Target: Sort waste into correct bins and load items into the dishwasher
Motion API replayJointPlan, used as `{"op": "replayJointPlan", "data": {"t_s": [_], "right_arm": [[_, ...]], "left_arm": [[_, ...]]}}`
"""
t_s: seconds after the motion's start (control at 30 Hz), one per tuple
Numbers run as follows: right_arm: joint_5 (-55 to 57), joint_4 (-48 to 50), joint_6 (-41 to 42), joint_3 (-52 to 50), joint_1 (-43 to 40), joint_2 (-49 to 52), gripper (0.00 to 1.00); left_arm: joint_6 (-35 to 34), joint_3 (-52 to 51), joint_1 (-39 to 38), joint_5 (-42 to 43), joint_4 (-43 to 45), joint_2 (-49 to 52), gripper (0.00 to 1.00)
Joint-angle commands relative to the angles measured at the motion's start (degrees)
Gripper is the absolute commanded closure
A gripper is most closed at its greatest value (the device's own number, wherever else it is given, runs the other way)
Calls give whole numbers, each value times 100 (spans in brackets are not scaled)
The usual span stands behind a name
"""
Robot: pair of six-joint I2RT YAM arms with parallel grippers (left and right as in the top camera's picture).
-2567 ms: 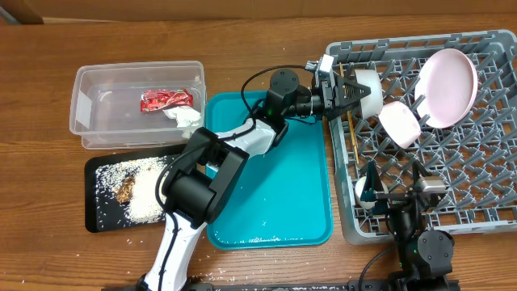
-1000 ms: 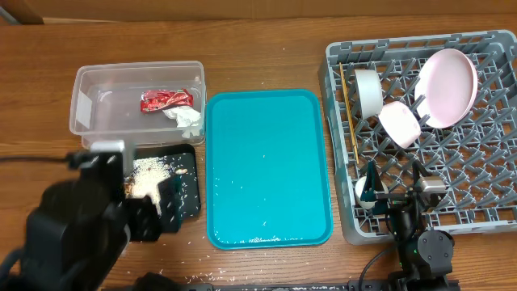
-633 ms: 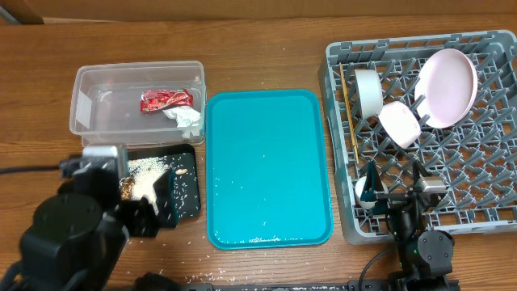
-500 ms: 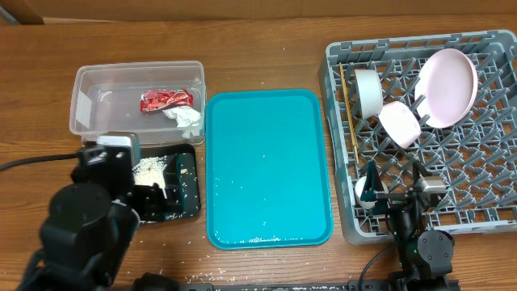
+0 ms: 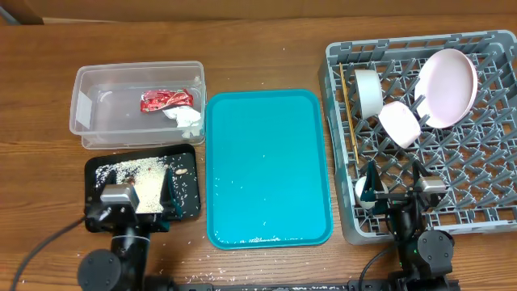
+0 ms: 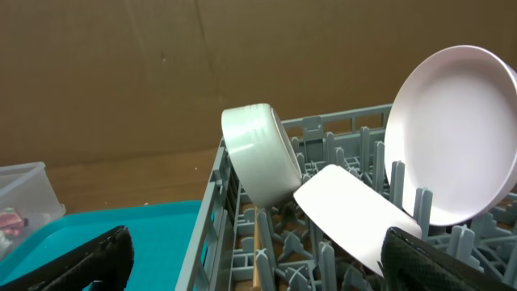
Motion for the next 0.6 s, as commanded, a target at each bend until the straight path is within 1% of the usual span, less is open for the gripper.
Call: {"op": "replayJointPlan", "data": {"t_s": [0.0, 0.1, 0.37, 0.47, 0.57], "right_arm": [[-4, 22, -28, -61, -26, -48, 0], [-4, 22, -28, -61, -26, -48, 0], [-4, 24, -28, -61, -26, -48, 0], [-4, 24, -28, -61, -26, -48, 0], [-4, 24, -28, -61, -26, -48, 0]], "left_arm": [[-90, -782, 57, 101, 376, -549, 0], [-227, -1290, 57, 101, 732, -623, 0], [-892, -2426, 55, 101, 1574, -632, 0], [-927, -2645, 55, 105, 2068, -632, 0], [-922, -2671, 55, 94, 2118, -632, 0]]}}
